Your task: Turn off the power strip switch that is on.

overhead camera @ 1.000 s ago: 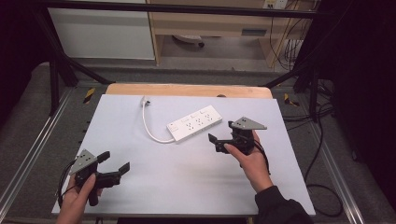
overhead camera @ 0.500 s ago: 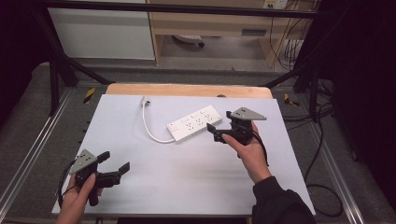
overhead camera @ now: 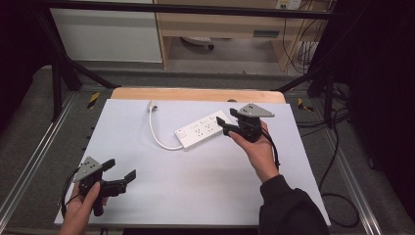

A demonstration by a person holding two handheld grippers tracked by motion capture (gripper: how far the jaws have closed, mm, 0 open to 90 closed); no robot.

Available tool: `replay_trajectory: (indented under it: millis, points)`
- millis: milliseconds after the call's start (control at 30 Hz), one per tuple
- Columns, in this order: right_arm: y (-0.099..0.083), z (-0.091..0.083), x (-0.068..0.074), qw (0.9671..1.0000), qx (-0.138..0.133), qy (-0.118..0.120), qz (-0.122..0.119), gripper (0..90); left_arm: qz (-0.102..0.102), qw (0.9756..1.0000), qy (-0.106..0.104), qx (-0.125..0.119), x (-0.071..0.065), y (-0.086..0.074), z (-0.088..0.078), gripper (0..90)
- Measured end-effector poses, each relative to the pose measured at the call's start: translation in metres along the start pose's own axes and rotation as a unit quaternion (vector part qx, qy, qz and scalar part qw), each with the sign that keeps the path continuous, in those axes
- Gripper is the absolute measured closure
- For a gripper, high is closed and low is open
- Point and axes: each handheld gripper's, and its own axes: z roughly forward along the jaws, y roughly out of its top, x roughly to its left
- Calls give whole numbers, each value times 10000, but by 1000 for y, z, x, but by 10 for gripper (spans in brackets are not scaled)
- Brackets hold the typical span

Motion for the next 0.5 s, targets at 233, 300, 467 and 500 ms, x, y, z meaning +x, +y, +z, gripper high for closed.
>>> replay_trajectory:
  millis: [233, 300, 467, 500]
  points:
    - [11, 13, -1, 9998, -87, -65, -173, 646, 10, 10000, -2, -6, 0, 0, 0, 61]
    - [13, 16, -1, 9997, -113, -55, -205, 683, 11, 10000, -14, -4, 0, 0, 0, 61]
    - [14, 22, -2, 9996, -170, -63, -214, 742, 20, 10000, -20, 5, 0, 0, 0, 61]
    - [13, 26, -3, 9996, -160, -64, -234, 773, 20, 10000, -22, 3, 0, 0, 0, 61]
